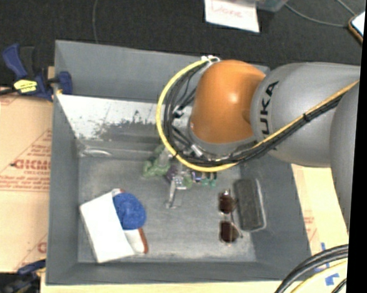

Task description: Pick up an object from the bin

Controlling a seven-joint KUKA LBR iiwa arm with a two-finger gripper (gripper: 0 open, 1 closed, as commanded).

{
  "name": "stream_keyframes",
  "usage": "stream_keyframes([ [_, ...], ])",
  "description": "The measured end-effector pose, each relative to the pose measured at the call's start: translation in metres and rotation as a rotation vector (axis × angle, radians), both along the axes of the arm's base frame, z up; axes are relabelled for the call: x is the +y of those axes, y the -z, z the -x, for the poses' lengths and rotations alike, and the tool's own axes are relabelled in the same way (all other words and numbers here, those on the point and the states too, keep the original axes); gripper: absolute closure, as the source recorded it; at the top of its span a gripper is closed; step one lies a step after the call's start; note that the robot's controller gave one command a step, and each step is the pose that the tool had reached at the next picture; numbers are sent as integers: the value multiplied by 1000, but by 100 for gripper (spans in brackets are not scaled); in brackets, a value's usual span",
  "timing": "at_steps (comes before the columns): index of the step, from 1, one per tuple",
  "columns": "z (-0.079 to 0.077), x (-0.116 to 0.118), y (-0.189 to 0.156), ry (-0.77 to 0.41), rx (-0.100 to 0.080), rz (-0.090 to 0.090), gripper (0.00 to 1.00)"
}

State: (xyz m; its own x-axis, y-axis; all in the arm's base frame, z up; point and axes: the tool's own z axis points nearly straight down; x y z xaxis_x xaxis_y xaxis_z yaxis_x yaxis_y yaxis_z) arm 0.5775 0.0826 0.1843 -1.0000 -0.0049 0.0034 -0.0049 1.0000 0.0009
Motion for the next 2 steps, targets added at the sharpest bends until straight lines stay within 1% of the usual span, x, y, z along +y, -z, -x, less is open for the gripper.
stream_keyframes([
  [1, 0, -1, -4, 3, -5, -1, 0],
  [2, -67, -24, 94, -177, -12, -3, 0],
])
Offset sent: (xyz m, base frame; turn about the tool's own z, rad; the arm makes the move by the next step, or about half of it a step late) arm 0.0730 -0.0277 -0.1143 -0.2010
